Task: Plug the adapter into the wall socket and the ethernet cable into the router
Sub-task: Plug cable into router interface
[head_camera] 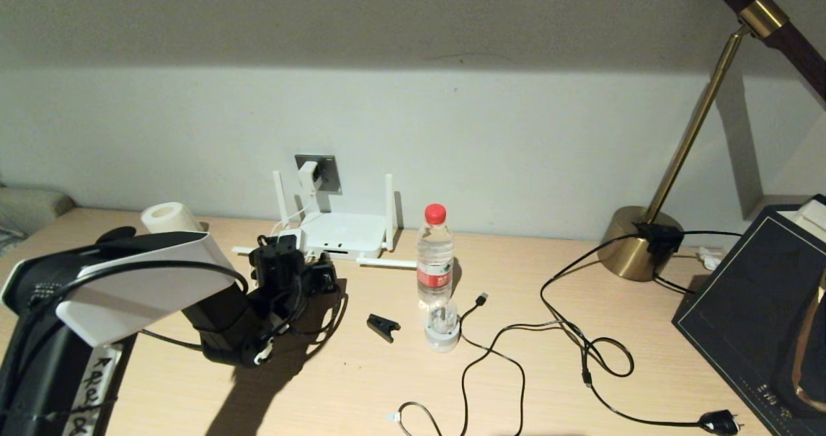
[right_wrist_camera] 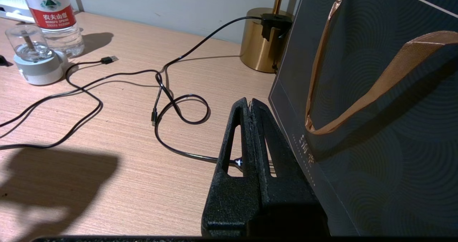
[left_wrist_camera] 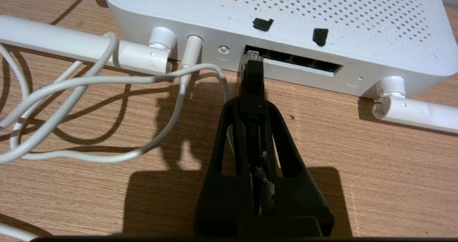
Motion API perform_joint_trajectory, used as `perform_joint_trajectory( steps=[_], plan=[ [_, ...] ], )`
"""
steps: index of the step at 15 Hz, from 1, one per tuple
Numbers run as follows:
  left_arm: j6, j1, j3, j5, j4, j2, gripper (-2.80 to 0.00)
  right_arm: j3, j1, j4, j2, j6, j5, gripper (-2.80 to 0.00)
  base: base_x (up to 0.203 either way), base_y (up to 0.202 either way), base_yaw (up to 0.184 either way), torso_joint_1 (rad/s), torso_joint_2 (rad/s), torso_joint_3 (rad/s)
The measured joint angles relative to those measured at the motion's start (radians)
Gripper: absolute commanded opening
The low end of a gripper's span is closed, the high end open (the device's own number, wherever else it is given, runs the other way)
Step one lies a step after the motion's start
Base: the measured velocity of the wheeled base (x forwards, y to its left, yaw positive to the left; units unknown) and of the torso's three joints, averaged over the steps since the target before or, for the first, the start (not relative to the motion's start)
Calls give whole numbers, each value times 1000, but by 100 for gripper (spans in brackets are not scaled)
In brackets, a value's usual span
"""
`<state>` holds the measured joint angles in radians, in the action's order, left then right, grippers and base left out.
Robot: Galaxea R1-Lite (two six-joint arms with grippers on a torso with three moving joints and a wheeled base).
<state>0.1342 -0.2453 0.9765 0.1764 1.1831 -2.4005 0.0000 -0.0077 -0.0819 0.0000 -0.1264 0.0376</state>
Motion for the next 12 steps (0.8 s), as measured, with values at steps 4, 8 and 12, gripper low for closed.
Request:
perform_joint_trajectory(
  steps=[4, 8, 12],
  plan=[
    [0, 0, -9, -1, 12, 2, -280, 0, 0, 0, 0, 0, 0, -280, 0, 0, 0, 0, 0, 0],
    [-18, 10, -7, -15, 11, 3, -280, 0, 0, 0, 0, 0, 0, -280, 0, 0, 0, 0, 0, 0],
    [-22, 13, -3, -15, 10, 3, -280, 0, 0, 0, 0, 0, 0, -280, 0, 0, 0, 0, 0, 0]
  ],
)
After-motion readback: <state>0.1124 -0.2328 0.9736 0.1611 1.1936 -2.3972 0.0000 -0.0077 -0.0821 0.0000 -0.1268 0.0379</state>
